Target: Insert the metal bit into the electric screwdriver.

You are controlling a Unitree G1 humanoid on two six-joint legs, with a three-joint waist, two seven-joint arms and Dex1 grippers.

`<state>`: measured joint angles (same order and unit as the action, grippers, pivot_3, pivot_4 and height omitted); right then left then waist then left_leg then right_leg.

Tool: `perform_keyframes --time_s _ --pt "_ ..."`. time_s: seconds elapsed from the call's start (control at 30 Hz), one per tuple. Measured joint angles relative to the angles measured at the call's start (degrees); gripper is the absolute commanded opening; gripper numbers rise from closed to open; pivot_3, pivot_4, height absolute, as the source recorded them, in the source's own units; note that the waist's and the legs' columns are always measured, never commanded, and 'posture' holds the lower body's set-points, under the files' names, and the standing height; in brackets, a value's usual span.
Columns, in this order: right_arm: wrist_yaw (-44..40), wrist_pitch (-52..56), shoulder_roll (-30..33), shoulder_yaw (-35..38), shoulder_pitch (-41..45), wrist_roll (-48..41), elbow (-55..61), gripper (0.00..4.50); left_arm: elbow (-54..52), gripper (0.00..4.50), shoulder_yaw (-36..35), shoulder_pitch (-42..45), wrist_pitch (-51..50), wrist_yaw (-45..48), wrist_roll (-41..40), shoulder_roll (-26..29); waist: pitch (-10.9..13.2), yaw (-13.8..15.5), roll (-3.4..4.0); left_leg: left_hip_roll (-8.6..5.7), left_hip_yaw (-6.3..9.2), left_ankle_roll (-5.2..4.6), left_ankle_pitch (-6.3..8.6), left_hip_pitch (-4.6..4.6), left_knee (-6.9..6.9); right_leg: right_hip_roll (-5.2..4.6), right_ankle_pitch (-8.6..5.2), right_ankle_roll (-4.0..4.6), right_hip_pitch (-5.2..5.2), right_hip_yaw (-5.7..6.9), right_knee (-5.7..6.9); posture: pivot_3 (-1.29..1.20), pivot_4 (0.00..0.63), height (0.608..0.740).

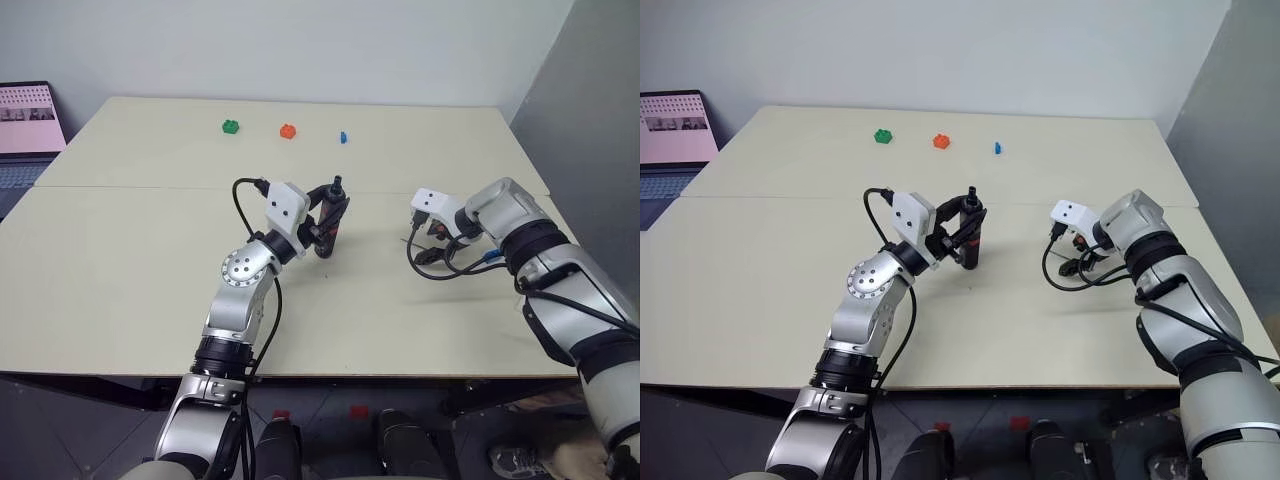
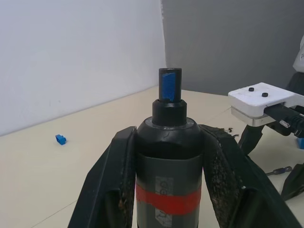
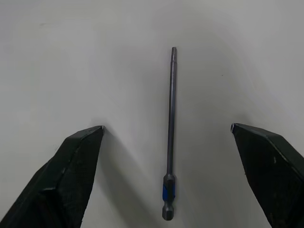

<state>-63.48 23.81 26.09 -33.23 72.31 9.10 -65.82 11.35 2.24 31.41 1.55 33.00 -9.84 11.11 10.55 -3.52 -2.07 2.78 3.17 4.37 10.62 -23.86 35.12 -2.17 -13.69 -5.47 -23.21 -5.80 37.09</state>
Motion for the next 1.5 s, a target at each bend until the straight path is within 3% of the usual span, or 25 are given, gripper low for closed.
perform_keyframes --time_s 0.2,0.23,0.27,0.53,0.83,1.07,1.27,1.3,1.5 --pt "-1.84 -1.66 -1.78 1.37 1.62 2.63 -4.37 2.19 0.0 1.63 0.0 -0.13 0.12 -0.05 0.02 0.01 -0.02 -0.24 0.04 0.0 0.01 0.0 -0.01 0.0 0.0 0.0 0.01 0.0 0.01 0.01 0.02 0.0 0.15 0.74" --pt "-2.08 -1.91 -1.87 1.67 1.72 3.13 -4.71 2.12 0.0 1.63 0.01 -0.13 0.13 -0.05 0.01 0.01 -0.02 -0.26 0.04 0.0 0.01 0.0 -0.01 0.0 0.0 0.0 0.01 0.0 0.01 0.0 0.02 0.0 0.15 0.74" --pt "-2.38 -2.04 -1.96 1.85 1.93 3.39 -5.26 1.74 -0.01 1.63 0.01 -0.13 0.14 -0.05 0.01 0.01 -0.03 -0.28 0.05 0.0 0.01 0.0 -0.01 0.0 0.0 0.0 0.01 0.0 0.01 0.0 0.02 0.0 0.15 0.74" --pt "-2.52 -2.17 -2.14 3.49 2.55 6.08 -7.18 0.0 -0.09 1.63 0.02 -0.25 0.23 -0.01 0.0 0.06 -0.03 -0.31 0.06 0.0 0.02 0.0 -0.01 0.0 0.0 0.0 0.01 0.0 0.01 0.0 0.01 0.0 0.15 0.74" --pt "-0.95 -2.29 -2.18 6.99 2.54 7.5 -8.01 0.0 -0.38 1.63 -0.12 -0.32 -0.1 -0.41 -0.14 0.24 -0.03 -0.51 0.07 -0.01 0.02 0.0 -0.01 -0.01 0.0 0.0 0.0 0.0 0.0 0.0 0.01 0.0 0.15 0.74" --pt "-0.26 -0.25 -0.34 17.57 2.27 0.79 -0.68 0.0 -5.55 1.63 -0.47 -1.49 -5.57 -3.56 -0.85 0.21 0.12 -1.15 0.32 -0.01 0.03 -0.01 -0.01 -0.08 -0.1 0.0 -0.01 -0.01 -0.06 0.0 -0.04 0.0 0.15 0.74" --pt "3.79 7.51 1.38 30.09 -10.36 -9.02 27.75 0.0 -11.75 1.63 -0.41 -1.82 -9.84 -7.85 -1.49 -2.58 0.13 -0.78 0.33 -0.03 0.18 -0.01 -0.01 -0.25 -0.19 -0.02 -0.01 0.0 -0.08 0.12 -0.15 0.0 0.15 0.74" --pt "6.75 8.49 -0.15 34.6 -15.12 -12.78 36.36 0.0 -13.24 1.63 -0.45 -1.83 -10.26 -9.52 -1.49 -3.77 0.13 -0.62 0.33 -0.04 0.19 -0.01 0.0 -0.29 -0.19 -0.02 -0.01 0.0 -0.1 0.12 -0.15 0.0 0.15 0.74" --pt "18.86 12.56 -6.37 43.67 -19.72 -20.55 53.04 0.0 -14.26 1.63 -0.09 -1.73 -10.82 -12.25 -1.46 -6.41 0.15 -0.56 0.36 -0.06 0.18 -0.01 -0.01 -0.23 -0.15 -0.02 -0.08 -0.13 -0.11 0.1 -0.1 0.0 0.15 0.74"
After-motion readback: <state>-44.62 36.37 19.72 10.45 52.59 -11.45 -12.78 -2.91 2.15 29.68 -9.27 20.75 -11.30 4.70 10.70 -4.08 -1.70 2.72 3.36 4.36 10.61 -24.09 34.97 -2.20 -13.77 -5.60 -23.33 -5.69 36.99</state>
